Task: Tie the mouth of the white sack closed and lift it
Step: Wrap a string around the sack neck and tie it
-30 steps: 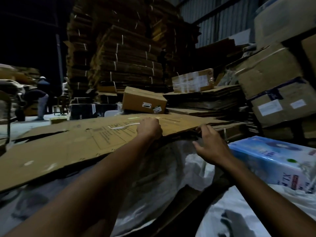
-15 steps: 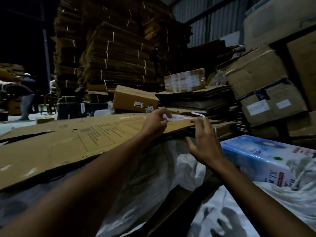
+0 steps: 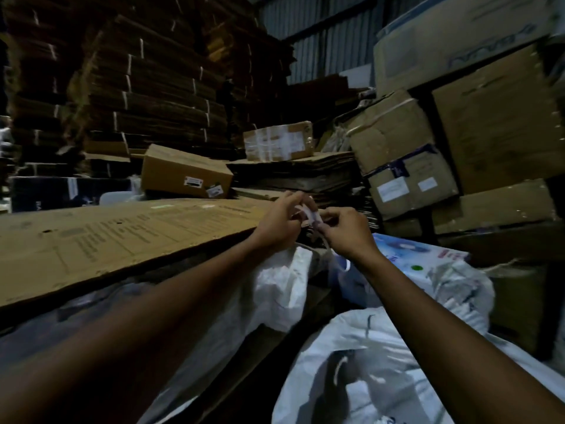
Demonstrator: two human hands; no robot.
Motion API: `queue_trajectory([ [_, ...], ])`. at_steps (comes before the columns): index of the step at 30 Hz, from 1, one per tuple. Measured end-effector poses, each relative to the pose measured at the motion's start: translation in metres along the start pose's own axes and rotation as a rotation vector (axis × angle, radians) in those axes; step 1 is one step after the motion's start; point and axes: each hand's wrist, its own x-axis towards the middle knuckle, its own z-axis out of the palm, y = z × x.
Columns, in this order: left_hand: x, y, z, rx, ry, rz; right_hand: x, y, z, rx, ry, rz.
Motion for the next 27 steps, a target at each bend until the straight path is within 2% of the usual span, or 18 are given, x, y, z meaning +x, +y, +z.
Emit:
queue_trajectory([
  [2,-0.003,0.005,0.018,-0.111,0.013,-0.007,0.005,0.011,-0.006,0.148,0.062,0.153],
  [6,-0.010,0.014,0.047,-0.194,-0.067,-0.072,0.008,0.029,-0.020,0.626,0.107,0.402],
  [9,-0.018,0.019,0.064,-0.157,-0.090,-0.048,0.004,0.033,-0.030,0.817,0.141,0.433],
  [12,-0.021,0.023,0.079,-0.017,-0.005,-0.018,0.001,0.042,-0.040,0.941,0.189,0.459],
  [14,-0.020,0.026,0.086,0.000,0.052,-0.010,-0.001,0.055,-0.048,0.825,0.200,0.455],
  [15,-0.019,0.027,0.089,0.005,0.063,-0.007,-0.004,0.059,-0.054,0.653,0.222,0.441],
  [18,-0.017,0.034,0.097,0.031,0.077,-0.004,-0.019,0.066,-0.074,0.074,0.234,0.243],
  [20,-0.012,0.039,0.103,0.038,0.100,0.022,-0.032,0.068,-0.088,-0.203,0.221,0.076],
  [23,-0.004,0.049,0.116,-0.009,0.134,0.054,-0.046,0.083,-0.109,-0.590,0.097,-0.089],
  [27,-0.002,0.064,0.144,-0.031,0.109,0.101,-0.057,0.101,-0.139,-0.591,0.018,0.003],
])
